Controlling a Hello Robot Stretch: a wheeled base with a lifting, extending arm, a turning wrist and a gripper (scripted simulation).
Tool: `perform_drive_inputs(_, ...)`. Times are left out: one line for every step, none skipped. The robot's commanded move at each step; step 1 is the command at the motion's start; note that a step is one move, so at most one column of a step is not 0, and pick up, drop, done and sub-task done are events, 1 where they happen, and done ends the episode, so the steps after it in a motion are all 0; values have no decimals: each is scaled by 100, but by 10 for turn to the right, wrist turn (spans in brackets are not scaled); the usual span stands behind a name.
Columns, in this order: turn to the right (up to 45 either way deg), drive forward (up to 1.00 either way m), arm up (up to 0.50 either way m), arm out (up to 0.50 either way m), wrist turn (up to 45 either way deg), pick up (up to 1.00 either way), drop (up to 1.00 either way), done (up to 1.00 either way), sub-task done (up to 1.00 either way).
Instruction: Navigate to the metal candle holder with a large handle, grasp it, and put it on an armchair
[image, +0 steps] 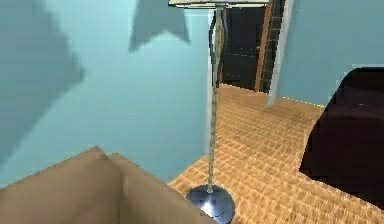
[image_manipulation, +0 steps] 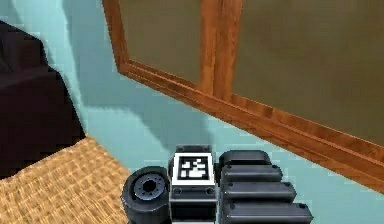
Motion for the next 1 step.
perform_drive_inputs(-450, 0, 0, 0, 0, 0, 0, 0, 0)
